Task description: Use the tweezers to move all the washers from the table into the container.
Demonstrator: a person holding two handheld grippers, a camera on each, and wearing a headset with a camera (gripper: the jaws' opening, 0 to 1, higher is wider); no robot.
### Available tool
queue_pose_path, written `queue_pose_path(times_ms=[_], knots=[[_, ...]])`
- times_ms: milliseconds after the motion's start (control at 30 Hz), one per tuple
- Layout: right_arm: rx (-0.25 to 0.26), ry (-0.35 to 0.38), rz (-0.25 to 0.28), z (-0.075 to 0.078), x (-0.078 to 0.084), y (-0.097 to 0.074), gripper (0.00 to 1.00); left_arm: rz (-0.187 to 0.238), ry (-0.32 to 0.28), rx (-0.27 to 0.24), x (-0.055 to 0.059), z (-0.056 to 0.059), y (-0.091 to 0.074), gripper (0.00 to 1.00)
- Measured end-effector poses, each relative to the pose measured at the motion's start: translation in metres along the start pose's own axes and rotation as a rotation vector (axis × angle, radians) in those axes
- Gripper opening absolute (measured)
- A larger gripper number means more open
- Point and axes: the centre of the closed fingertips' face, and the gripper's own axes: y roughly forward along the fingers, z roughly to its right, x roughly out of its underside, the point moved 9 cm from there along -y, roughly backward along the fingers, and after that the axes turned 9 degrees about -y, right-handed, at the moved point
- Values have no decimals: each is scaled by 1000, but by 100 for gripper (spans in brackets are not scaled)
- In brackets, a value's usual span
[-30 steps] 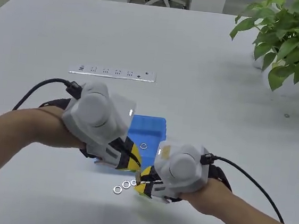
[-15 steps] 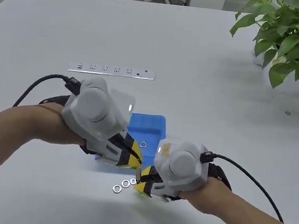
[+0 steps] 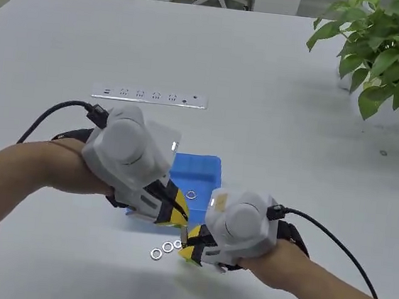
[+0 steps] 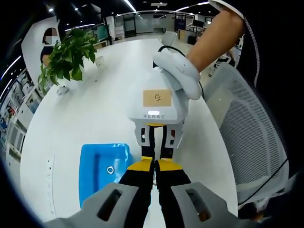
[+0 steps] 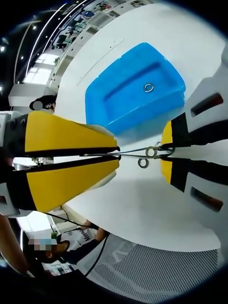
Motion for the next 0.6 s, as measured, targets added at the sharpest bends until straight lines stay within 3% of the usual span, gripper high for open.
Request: queue_pose_path(times_ms=[600], knots=[[23,-11,9,2,-13,-13,10,9,16,-7,-10,2,-15,6]])
